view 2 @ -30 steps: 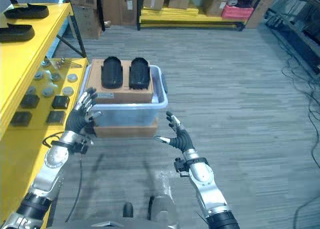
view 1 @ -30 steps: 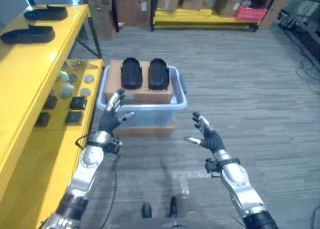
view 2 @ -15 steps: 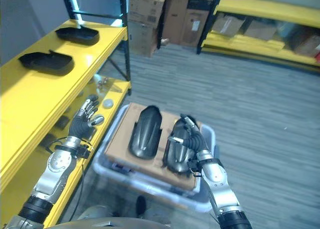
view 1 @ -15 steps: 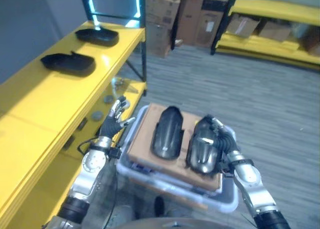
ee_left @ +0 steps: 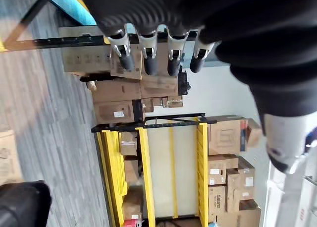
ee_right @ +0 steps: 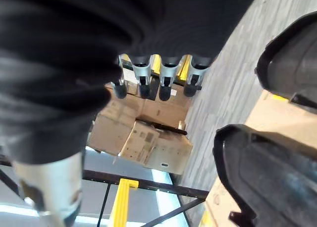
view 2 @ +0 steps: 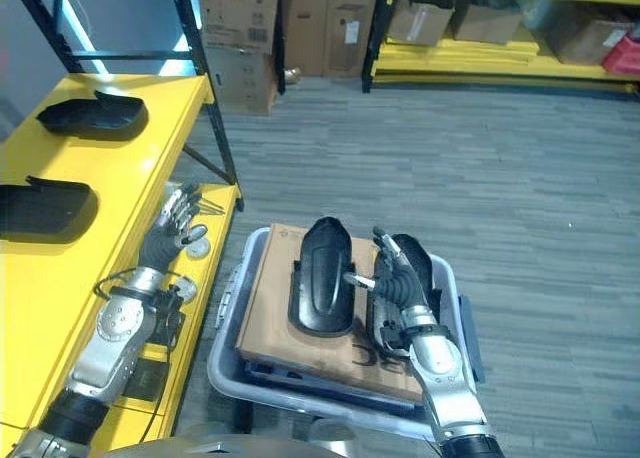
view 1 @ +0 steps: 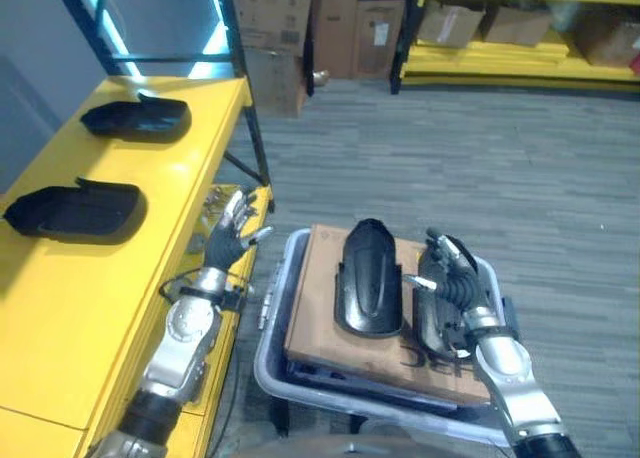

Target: Move parts from the plastic box to the shelf.

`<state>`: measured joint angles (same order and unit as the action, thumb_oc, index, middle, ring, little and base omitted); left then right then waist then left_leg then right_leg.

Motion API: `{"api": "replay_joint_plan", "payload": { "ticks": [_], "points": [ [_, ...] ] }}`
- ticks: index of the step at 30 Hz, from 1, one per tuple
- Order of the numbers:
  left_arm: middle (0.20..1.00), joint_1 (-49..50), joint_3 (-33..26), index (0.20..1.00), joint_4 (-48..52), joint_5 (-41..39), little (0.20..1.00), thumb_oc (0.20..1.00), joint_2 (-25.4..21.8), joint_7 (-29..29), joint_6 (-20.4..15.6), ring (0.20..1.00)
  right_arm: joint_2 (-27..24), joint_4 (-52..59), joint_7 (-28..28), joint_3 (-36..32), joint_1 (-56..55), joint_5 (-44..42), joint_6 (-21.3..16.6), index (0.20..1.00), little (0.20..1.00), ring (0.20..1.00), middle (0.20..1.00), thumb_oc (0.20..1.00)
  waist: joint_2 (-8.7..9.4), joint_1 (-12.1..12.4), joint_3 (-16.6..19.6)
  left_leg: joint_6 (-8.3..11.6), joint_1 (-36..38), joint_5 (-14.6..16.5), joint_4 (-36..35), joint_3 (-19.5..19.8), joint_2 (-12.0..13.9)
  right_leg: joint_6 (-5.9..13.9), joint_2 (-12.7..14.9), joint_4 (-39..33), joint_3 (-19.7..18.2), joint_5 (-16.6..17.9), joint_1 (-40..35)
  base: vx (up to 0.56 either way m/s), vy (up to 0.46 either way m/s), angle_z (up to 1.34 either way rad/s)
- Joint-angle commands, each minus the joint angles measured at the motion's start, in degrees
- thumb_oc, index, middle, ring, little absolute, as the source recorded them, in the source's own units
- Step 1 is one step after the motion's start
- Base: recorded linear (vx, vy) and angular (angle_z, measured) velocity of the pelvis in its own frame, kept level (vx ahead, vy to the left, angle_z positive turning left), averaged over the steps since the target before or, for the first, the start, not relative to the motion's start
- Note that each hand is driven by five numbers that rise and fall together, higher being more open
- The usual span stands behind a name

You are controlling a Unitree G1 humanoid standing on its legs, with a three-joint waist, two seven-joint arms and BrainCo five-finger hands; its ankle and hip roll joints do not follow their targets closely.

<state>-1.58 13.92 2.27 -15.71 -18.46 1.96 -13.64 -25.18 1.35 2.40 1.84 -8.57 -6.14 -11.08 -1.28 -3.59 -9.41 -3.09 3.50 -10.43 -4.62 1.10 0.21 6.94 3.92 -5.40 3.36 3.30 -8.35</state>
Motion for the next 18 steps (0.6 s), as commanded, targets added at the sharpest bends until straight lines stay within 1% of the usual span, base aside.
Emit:
{"api": "replay_joint_plan", "payload": {
  "ticks": [1,6,13,15,18],
  "points": [
    [1.000,-0.90,-1.84,1.000,3.81,-1.01,1.000,1.000,-2.41,-0.83,-2.34,1.000,-0.31,1.38,0.67,-3.17,2.04,1.19,-2.76,1.000,1.000,1.000,1.000,1.000,2.17,0.76,0.83,6.18,4.54,12.66,-0.38,-3.88,3.60,0.01,1.81,0.40,0.69,-2.81,2.51,0.00,0.001,0.34],
    [1.000,0.07,-1.63,1.000,4.33,-1.18,1.000,1.000,-2.58,-1.04,-2.20,1.000,-0.20,1.33,1.70,-3.60,1.02,2.49,-2.57,1.000,1.000,1.000,1.000,1.000,2.19,0.39,0.78,5.98,4.85,13.19,-0.38,-3.92,3.60,0.19,1.88,0.40,0.67,-2.92,2.55,0.00,0.003,0.06],
    [1.000,1.17,-1.33,1.000,4.82,-1.17,1.000,1.000,-2.69,-0.62,-1.97,1.000,-0.52,-0.41,6.13,-4.32,0.25,10.15,-0.79,1.000,1.000,1.000,1.000,1.000,2.15,0.23,0.21,5.62,4.81,13.60,-0.38,-3.98,3.54,0.48,1.92,0.40,0.08,-2.87,2.89,-0.01,0.007,-0.07],
    [1.000,0.67,-0.66,1.000,4.88,-1.31,1.000,1.000,-2.81,-0.36,-1.95,1.000,-0.97,-1.67,7.67,-3.91,1.62,12.01,0.25,1.000,1.000,1.000,1.000,1.000,2.08,0.38,-0.79,5.50,4.39,14.06,-0.38,-3.81,3.55,0.67,1.93,0.40,0.05,-3.00,3.43,-0.07,0.005,-0.07],
    [1.000,-1.73,0.80,1.000,4.65,-1.58,1.000,1.000,-3.36,0.39,-2.32,1.000,-1.74,-5.23,11.11,-2.72,6.69,13.80,1.30,1.000,1.000,1.000,1.000,1.000,1.94,0.90,-3.38,5.29,1.61,13.57,-0.38,-3.25,3.31,0.81,2.07,0.40,-0.06,-2.26,6.14,-0.19,0.003,0.02]
  ]
}}
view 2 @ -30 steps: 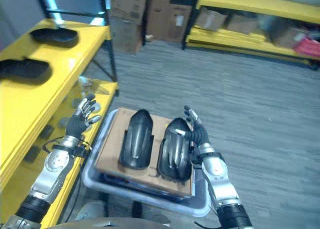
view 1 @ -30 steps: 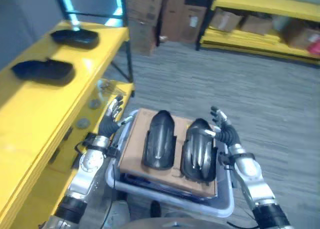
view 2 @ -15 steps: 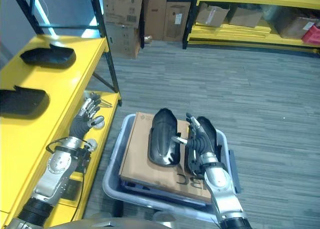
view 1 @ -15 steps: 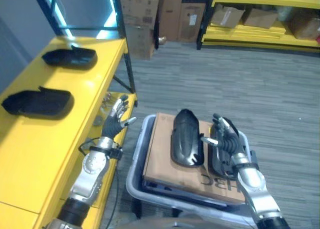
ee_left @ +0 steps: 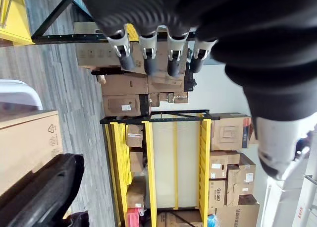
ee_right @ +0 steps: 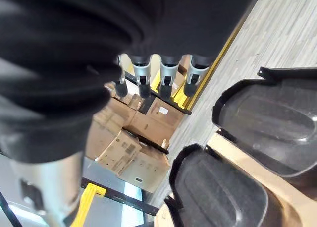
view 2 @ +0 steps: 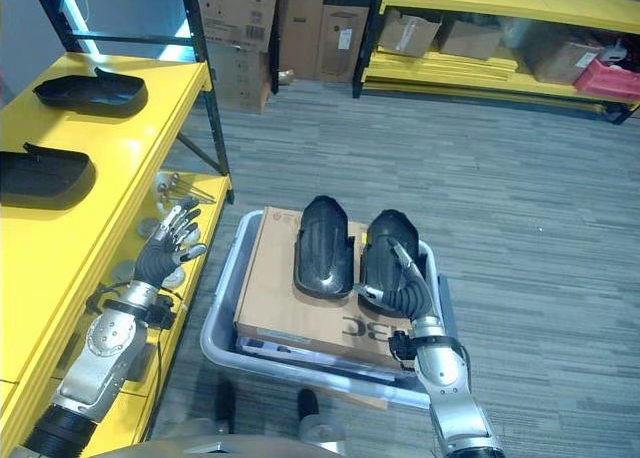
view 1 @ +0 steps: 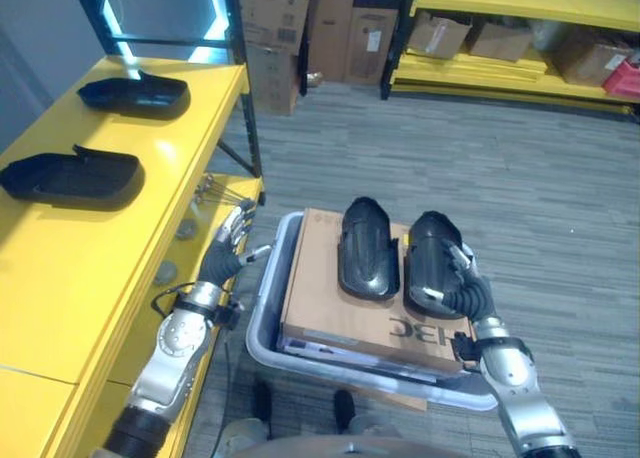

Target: Move parts from the plastic box to the shelf.

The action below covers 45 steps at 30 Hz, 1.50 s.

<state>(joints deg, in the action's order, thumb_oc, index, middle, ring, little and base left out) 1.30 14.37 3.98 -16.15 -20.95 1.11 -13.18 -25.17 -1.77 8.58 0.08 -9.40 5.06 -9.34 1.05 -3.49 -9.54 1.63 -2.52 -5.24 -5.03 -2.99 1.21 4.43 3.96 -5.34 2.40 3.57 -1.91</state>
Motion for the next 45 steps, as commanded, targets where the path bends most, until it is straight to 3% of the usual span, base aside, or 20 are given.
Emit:
{"api": "replay_joint_plan", "payload": {
  "ticks": [1,6,14,33,42,43,44,45],
  "points": [
    [1.000,-5.51,0.87,1.000,2.88,-1.24,1.000,1.000,-1.03,1.55,-2.85,1.000,-2.08,-3.27,6.04,-0.44,9.47,3.22,-0.03,1.000,1.000,1.000,1.000,1.000,-0.46,1.07,-4.01,0.49,6.41,8.07,0.03,1.08,2.12,3.33,2.03,0.34,0.87,-2.25,0.70,-0.21,-0.002,0.01],
    [1.000,-9.97,4.20,1.000,2.35,-2.14,1.000,1.000,-1.65,2.83,-3.89,1.000,-4.54,-11.19,12.57,2.85,21.35,7.34,2.78,1.000,1.000,1.000,1.000,1.000,-1.05,2.57,-7.46,0.40,0.60,6.09,0.03,1.99,1.48,3.34,2.24,0.34,1.14,-0.71,5.96,-0.19,0.009,0.11],
    [1.000,-14.73,7.50,1.000,0.49,-3.36,1.000,1.000,-1.53,4.22,-4.81,1.000,-6.24,-22.68,18.08,7.23,33.92,8.22,5.66,1.000,1.000,1.000,1.000,1.000,-1.61,4.14,-8.46,1.14,-6.29,3.62,0.03,2.99,0.90,3.31,2.50,0.34,1.82,0.60,11.78,-0.06,0.005,0.08],
    [1.000,-15.43,9.43,1.000,-0.97,-4.32,1.000,1.000,-0.46,6.51,-4.60,1.000,-1.69,-32.52,23.54,8.27,36.05,7.67,9.94,1.000,1.000,1.000,1.000,1.000,-2.23,4.79,-9.96,0.62,-8.69,3.33,0.03,3.70,0.41,3.39,2.56,0.34,1.33,1.13,14.39,0.00,-0.004,0.06],
    [1.000,-18.20,15.14,1.000,1.32,-11.68,1.000,1.000,-2.09,-2.79,-3.05,1.000,1.59,-39.02,21.40,10.76,38.72,1.96,9.76,1.000,1.000,1.000,1.000,1.000,-2.71,4.30,-9.99,0.34,-9.04,3.49,0.03,3.09,0.24,3.39,2.56,0.34,0.29,1.47,15.25,0.01,0.013,-0.07],
    [1.000,-18.19,15.63,1.000,1.42,-12.57,1.000,1.000,-2.03,-3.48,-2.74,1.000,1.93,-40.38,19.89,11.69,39.04,0.97,9.74,0.843,0.843,0.843,0.843,0.843,-2.68,4.30,-9.99,0.31,-9.09,3.50,0.03,3.04,0.21,3.35,2.52,0.34,0.19,1.55,15.41,0.00,0.004,-0.04],
    [1.000,-18.14,15.86,1.000,1.38,-13.25,1.000,1.000,-1.99,-3.90,-2.67,1.000,2.18,-42.04,18.67,12.63,39.82,-0.38,9.34,0.272,0.272,0.272,0.272,0.272,-2.66,4.32,-9.96,0.29,-9.28,3.45,0.03,3.01,0.20,3.28,2.49,0.34,0.05,1.62,15.62,0.00,-0.004,-0.04],
    [1.000,-18.10,16.03,1.000,1.43,-13.80,1.000,1.000,-1.92,-4.36,-2.53,1.000,2.36,-43.76,17.46,13.43,40.57,-1.60,8.88,0.200,0.200,0.200,0.200,0.200,-2.63,4.34,-9.96,0.30,-9.44,3.37,0.03,2.97,0.21,3.25,2.48,0.34,0.01,1.69,15.78,0.00,-0.009,-0.05]
  ]
}}
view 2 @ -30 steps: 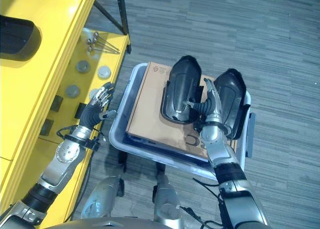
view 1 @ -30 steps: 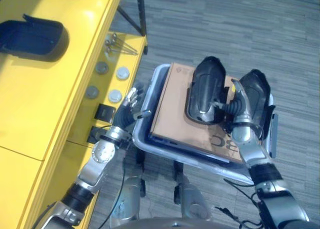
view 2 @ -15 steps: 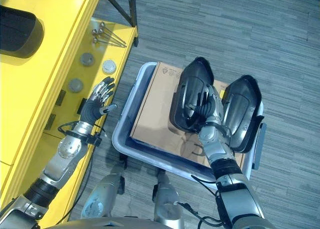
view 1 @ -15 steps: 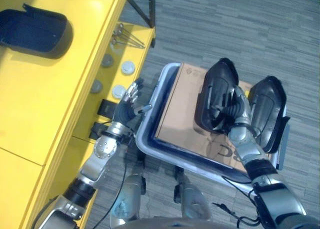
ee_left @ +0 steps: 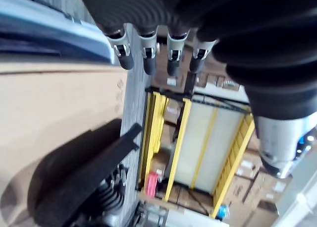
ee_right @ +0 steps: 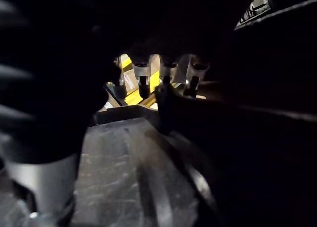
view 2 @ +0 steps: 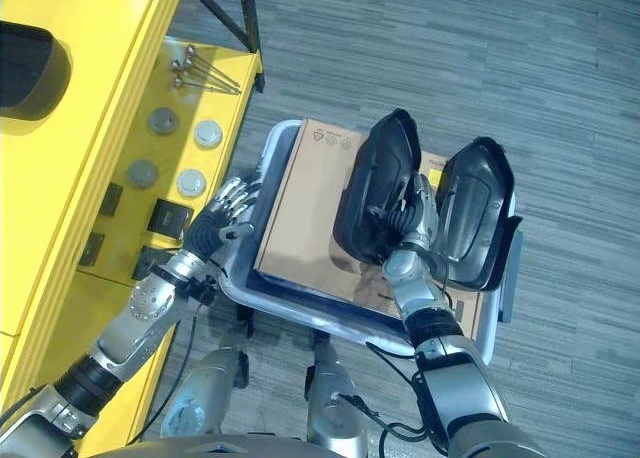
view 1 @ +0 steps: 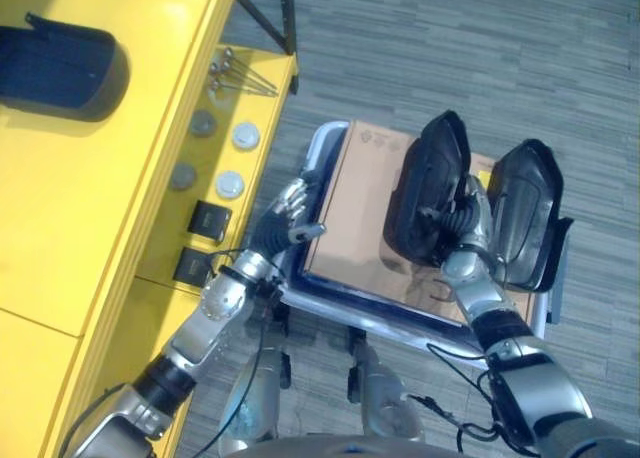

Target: Move parts from the plastic box to the shelf.

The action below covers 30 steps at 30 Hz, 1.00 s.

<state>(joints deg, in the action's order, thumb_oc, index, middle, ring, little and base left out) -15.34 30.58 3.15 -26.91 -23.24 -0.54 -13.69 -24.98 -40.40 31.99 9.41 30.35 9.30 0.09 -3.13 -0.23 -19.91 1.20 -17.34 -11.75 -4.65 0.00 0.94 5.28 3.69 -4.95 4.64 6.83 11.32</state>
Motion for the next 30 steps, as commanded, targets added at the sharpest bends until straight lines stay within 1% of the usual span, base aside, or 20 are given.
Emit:
{"api": "replay_joint_plan", "payload": {
  "ticks": [1,2,11,16,17,19,20,23,24,26,27,30],
  "points": [
    [1.000,-1.33,0.12,1.000,2.39,-3.32,1.000,1.000,0.34,-2.93,-1.87,1.000,2.23,-6.14,-6.84,4.87,1.63,-6.74,-0.62,0.200,0.200,0.200,0.200,0.200,1.59,1.21,0.39,0.74,5.24,9.83,-0.35,0.03,0.46,2.37,2.68,-0.05,-2.31,-1.51,2.69,0.00,-0.018,-0.05],
    [1.000,-1.37,0.32,1.000,2.50,-3.35,1.000,1.000,0.10,-3.52,-1.62,1.000,2.24,-7.63,-8.22,5.95,2.73,-7.97,-1.25,0.200,0.200,0.200,0.200,0.200,1.74,1.28,0.32,0.84,4.97,9.71,-0.35,-0.05,0.50,2.38,2.62,-0.05,-2.33,-1.39,2.96,0.00,-0.016,-0.03],
    [1.000,-1.35,-0.92,1.000,1.89,-1.89,1.000,1.000,0.41,-3.01,-1.43,1.000,2.61,-5.08,-10.63,7.62,2.23,-8.30,-1.91,0.200,0.200,0.200,0.200,0.200,2.24,1.22,0.17,0.90,5.05,9.68,-0.35,-0.35,0.77,2.37,2.39,-0.05,-2.51,-1.65,2.93,0.01,-0.002,-0.05],
    [1.000,-0.55,-2.73,1.000,1.59,-0.40,1.000,1.000,0.08,-3.03,-1.34,1.000,1.72,0.83,-12.82,7.64,-0.83,-6.98,-2.64,0.200,0.200,0.200,0.200,0.200,2.92,1.03,0.53,0.95,6.36,10.08,-0.28,-0.48,1.03,2.32,2.27,-0.05,-2.52,-2.17,1.76,0.00,-0.001,-0.01],
    [1.000,-0.31,-3.63,1.000,1.45,0.59,1.000,1.000,-0.37,-2.89,-1.36,1.000,0.90,3.59,-13.37,7.37,-1.68,-6.36,-3.17,0.200,0.200,0.200,0.200,0.200,3.13,0.93,0.79,0.95,6.69,10.21,-0.27,-0.50,1.10,2.32,2.25,-0.05,-2.53,-2.35,1.47,0.00,0.000,0.00],
    [1.000,-0.28,-5.12,1.000,1.13,5.05,1.000,1.000,-1.51,-1.92,-1.25,1.000,-1.14,9.13,-14.06,6.07,-4.27,-4.24,-3.81,0.200,0.200,0.200,0.200,0.200,3.46,0.83,1.36,0.98,7.71,10.53,-0.27,-0.68,1.35,2.37,2.22,-0.05,-2.51,-2.73,0.54,0.02,-0.012,0.01],
    [1.000,-0.17,-7.49,1.000,0.35,10.28,1.000,1.000,-3.22,-0.30,-1.15,1.000,-3.50,14.74,-14.13,3.81,-6.72,-1.09,-4.57,0.200,0.200,0.200,0.200,0.200,3.91,0.53,2.40,0.96,8.98,10.98,-0.29,-0.92,1.52,2.41,2.20,-0.05,-2.38,-3.11,-0.54,0.04,-0.020,0.01],
    [1.000,-0.06,-7.42,1.000,0.43,10.43,1.000,1.000,-3.17,-0.23,-1.10,1.000,-3.50,15.14,-14.23,3.64,-7.08,-0.96,-4.42,0.200,0.200,0.200,0.200,0.200,3.89,0.55,2.37,0.96,9.13,11.03,-0.29,-0.90,1.52,2.42,2.20,-0.05,-2.36,-3.17,-0.70,0.02,-0.005,0.01],
    [1.000,-0.16,-9.78,1.000,-0.25,14.59,1.000,1.000,-4.27,1.53,-0.91,1.000,-5.58,20.81,-14.12,1.18,-9.23,2.70,-5.11,0.200,0.200,0.200,0.200,0.200,4.21,0.18,3.64,0.97,10.60,11.53,-0.32,-1.15,1.74,2.48,2.22,-0.05,-2.23,-3.59,-2.12,0.05,0.001,-0.05],
    [1.000,-0.63,-12.13,1.000,-0.61,18.18,1.000,1.000,-5.34,2.98,-0.50,1.000,-7.90,26.17,-14.30,-1.26,-10.75,6.17,-5.68,0.200,0.200,0.200,0.200,0.200,4.45,-0.13,5.06,0.94,12.19,12.00,-0.34,-1.21,1.82,2.58,2.16,-0.05,-2.06,-4.01,-3.69,0.06,0.005,0.03],
    [1.000,-1.26,-13.79,1.000,-0.58,20.21,1.000,1.000,-5.97,3.81,-0.21,1.000,-9.65,29.71,-14.12,-3.12,-11.66,9.11,-6.18,0.200,0.200,0.200,0.200,0.200,4.59,-0.40,6.80,0.96,13.57,12.29,-0.35,-1.39,1.91,2.66,2.27,-0.05,-1.76,-4.40,-5.11,0.07,0.011,0.04],
    [1.000,-2.40,-15.40,1.000,-0.79,21.97,1.000,1.000,-5.79,4.71,0.62,1.000,-11.73,34.59,-15.19,-5.55,-13.38,12.11,-6.06,0.200,0.200,0.200,0.200,0.200,4.63,-0.74,8.91,1.04,15.99,12.93,-0.35,-1.44,1.96,2.72,2.38,-0.05,-1.41,-5.06,-7.67,0.07,0.009,-0.05]
  ]
}}
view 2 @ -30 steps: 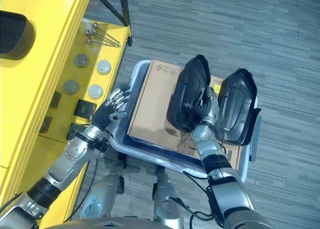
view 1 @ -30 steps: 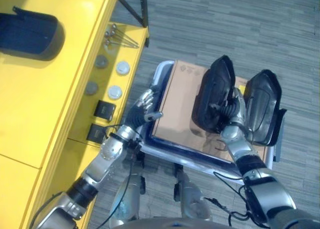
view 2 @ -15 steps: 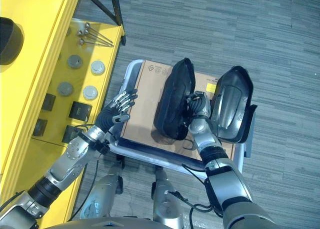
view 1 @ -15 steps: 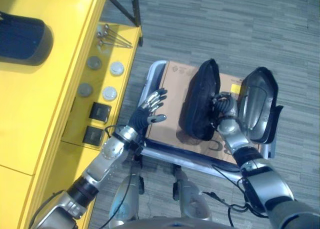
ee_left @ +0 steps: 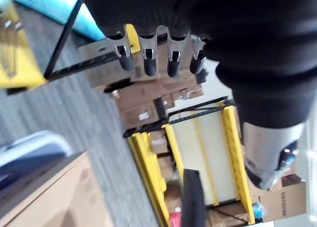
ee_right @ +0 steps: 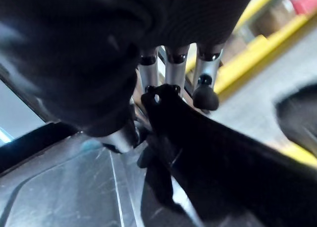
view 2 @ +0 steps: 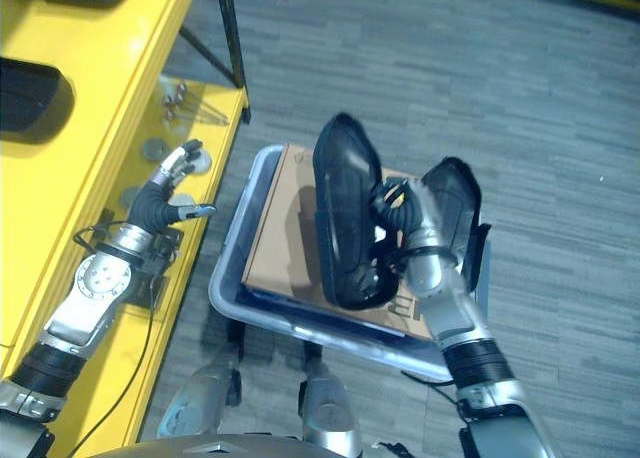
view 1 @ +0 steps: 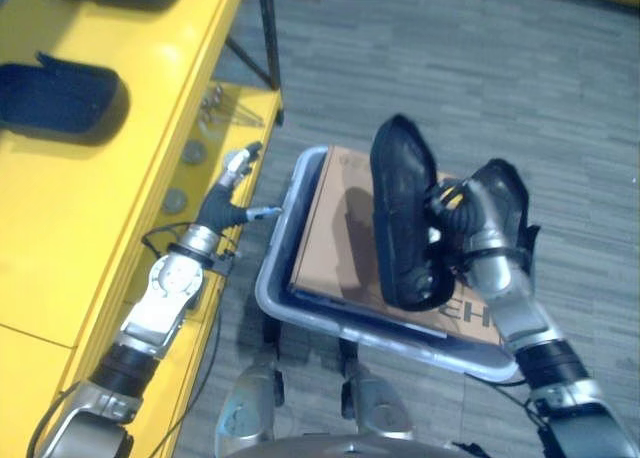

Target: Move parts from the plastic box to the shelf.

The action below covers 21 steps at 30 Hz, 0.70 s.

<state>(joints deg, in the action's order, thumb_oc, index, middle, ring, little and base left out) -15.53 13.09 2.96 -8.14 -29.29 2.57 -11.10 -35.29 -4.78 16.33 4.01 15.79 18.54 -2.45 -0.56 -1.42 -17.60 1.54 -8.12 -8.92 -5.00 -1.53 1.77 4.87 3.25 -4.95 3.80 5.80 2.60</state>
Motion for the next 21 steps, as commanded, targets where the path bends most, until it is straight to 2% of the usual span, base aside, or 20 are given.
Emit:
{"api": "replay_joint_plan", "payload": {
  "ticks": [1,2,6,10,17,21],
  "points": [
    [1.000,-2.43,1.73,1.000,-0.50,3.39,1.000,1.000,0.43,1.57,-1.71,1.000,-1.97,0.32,0.01,-0.82,0.66,3.89,-3.48,0.200,0.200,0.200,0.200,0.200,2.05,0.37,7.20,0.73,7.28,10.24,0.00,0.16,1.11,3.10,2.84,-0.05,-0.39,-4.24,0.41,0.08,0.005,0.02],
    [1.000,-2.61,1.28,1.000,-0.54,2.76,1.000,1.000,1.15,1.57,-0.86,1.000,-3.25,2.32,-0.02,-2.29,-0.56,6.18,-3.18,0.200,0.200,0.200,0.200,0.200,2.06,0.13,8.60,0.78,8.30,10.50,0.00,0.17,1.15,3.02,2.97,-0.05,-0.01,-4.50,-0.80,0.06,0.004,0.07],
    [1.000,-2.77,1.90,1.000,-0.03,-0.27,1.000,1.000,2.75,0.61,-0.42,1.000,-4.55,4.82,0.64,-4.29,-2.85,10.06,-2.77,0.200,0.200,0.200,0.200,0.200,2.13,-0.15,10.12,0.82,9.58,10.43,0.00,0.29,1.12,2.98,3.20,-0.05,0.49,-4.43,-2.46,0.03,-0.001,0.02],
    [1.000,-3.73,4.25,1.000,1.02,-6.28,1.000,1.000,4.88,-0.93,0.58,1.000,-5.35,6.65,3.85,-5.34,-4.15,16.04,-2.12,0.200,0.200,0.200,0.200,0.200,1.89,-0.58,11.77,0.77,11.49,11.14,0.00,0.34,1.23,3.04,3.35,0.06,0.72,-5.09,-4.43,0.03,-0.002,0.02],
    [1.000,-9.16,10.29,1.000,1.28,-11.38,1.000,1.000,7.10,-1.54,1.57,1.000,-3.95,7.95,8.31,-3.20,-3.28,22.17,-0.49,0.200,0.200,0.200,0.200,0.200,1.67,-1.22,13.36,0.72,13.99,11.94,0.00,0.18,1.54,3.05,3.45,0.45,0.95,-5.83,-6.67,0.01,-0.005,0.00],
    [1.000,-10.49,11.90,1.000,0.73,-11.08,1.000,1.000,8.26,-0.70,1.99,1.000,-2.80,8.39,10.63,-1.84,-2.47,24.12,0.02,0.200,0.200,0.200,0.200,0.200,1.54,-1.26,13.58,0.64,14.95,12.30,0.00,0.06,1.70,2.99,3.43,0.49,0.81,-6.10,-7.48,0.02,-0.006,-0.03]
  ]
}}
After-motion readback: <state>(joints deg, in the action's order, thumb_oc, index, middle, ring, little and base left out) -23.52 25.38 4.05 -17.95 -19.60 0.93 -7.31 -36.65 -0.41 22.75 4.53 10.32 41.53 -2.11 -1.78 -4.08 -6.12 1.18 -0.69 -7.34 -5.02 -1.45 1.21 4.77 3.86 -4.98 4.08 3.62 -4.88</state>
